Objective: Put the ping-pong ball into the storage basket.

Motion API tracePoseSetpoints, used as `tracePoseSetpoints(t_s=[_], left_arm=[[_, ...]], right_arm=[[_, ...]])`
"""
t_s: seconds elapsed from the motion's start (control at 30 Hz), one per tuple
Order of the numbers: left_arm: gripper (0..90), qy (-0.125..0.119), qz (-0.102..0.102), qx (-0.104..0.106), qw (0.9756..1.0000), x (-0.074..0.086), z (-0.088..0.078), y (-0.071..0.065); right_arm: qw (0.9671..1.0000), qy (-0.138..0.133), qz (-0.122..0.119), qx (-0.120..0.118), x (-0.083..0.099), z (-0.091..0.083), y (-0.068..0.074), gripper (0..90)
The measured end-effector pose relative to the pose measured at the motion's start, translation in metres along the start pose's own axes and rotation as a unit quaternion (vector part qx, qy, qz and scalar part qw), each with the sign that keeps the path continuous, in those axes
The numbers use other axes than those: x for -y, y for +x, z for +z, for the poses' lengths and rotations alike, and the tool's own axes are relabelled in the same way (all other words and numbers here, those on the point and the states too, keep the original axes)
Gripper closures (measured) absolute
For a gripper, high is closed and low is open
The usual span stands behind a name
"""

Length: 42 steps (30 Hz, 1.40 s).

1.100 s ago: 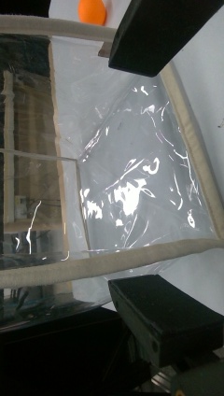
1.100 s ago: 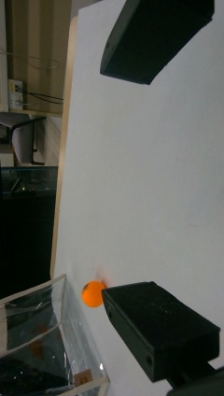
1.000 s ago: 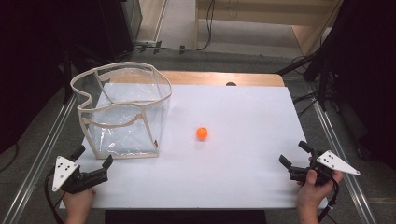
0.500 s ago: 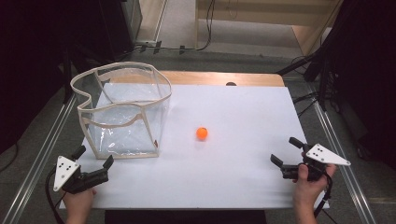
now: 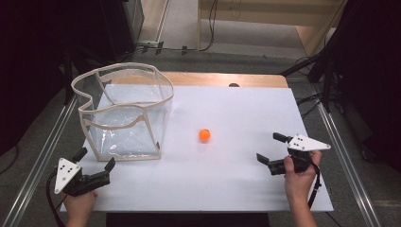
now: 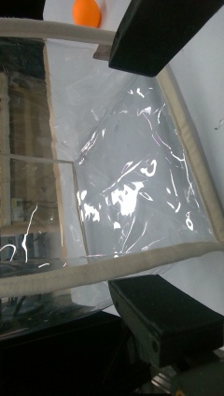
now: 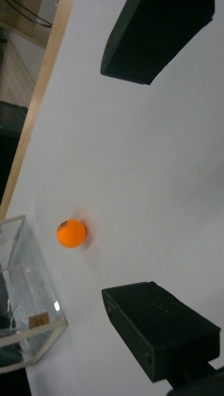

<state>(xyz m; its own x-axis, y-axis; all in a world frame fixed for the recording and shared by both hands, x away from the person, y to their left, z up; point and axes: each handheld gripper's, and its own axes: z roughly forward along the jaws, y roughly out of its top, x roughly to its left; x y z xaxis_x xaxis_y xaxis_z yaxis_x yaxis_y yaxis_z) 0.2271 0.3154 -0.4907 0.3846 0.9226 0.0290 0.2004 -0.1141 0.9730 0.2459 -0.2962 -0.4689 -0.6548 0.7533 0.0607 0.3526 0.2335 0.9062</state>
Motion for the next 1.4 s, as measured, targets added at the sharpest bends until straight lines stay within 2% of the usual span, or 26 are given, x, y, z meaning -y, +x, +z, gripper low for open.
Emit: tracePoseSetpoints(t_s=[0.17, 0.37, 0.43, 0.63, 0.93, 1.17, 1.4], left_arm=[[0.0, 0.001, 0.0, 0.0, 1.0, 0.0, 0.0, 0.0], [0.0, 0.001, 0.0, 0.0, 1.0, 0.0, 0.0, 0.0], [0.0, 0.001, 0.0, -0.001, 1.0, 0.0, 0.0, 0.0], [0.0, 0.001, 0.0, -0.001, 1.0, 0.0, 0.0, 0.0], [0.0, 0.001, 0.001, 0.0, 1.0, 0.0, 0.0, 0.0], [0.0, 0.003, 0.003, -0.001, 1.0, 0.0, 0.001, 0.0], [0.0, 0.003, 0.003, -0.001, 1.0, 0.0, 0.001, 0.0]], right_arm=[[0.9999, 0.007, -0.002, -0.008, -0.012, 0.009, 0.0, 0.0], [0.9994, 0.02, -0.022, -0.019, -0.028, 0.021, 0.0, 0.0], [0.9992, 0.028, -0.021, -0.018, -0.031, 0.024, 0.001, 0.0], [0.9989, 0.036, -0.019, -0.024, -0.037, 0.033, 0.0, 0.0], [0.998, 0.043, -0.029, -0.036, -0.049, 0.045, 0.002, 0.0], [0.9963, 0.056, -0.036, -0.055, -0.058, 0.06, 0.005, 0.0], [0.995, 0.067, -0.042, -0.062, -0.065, 0.07, 0.007, 0.0]])
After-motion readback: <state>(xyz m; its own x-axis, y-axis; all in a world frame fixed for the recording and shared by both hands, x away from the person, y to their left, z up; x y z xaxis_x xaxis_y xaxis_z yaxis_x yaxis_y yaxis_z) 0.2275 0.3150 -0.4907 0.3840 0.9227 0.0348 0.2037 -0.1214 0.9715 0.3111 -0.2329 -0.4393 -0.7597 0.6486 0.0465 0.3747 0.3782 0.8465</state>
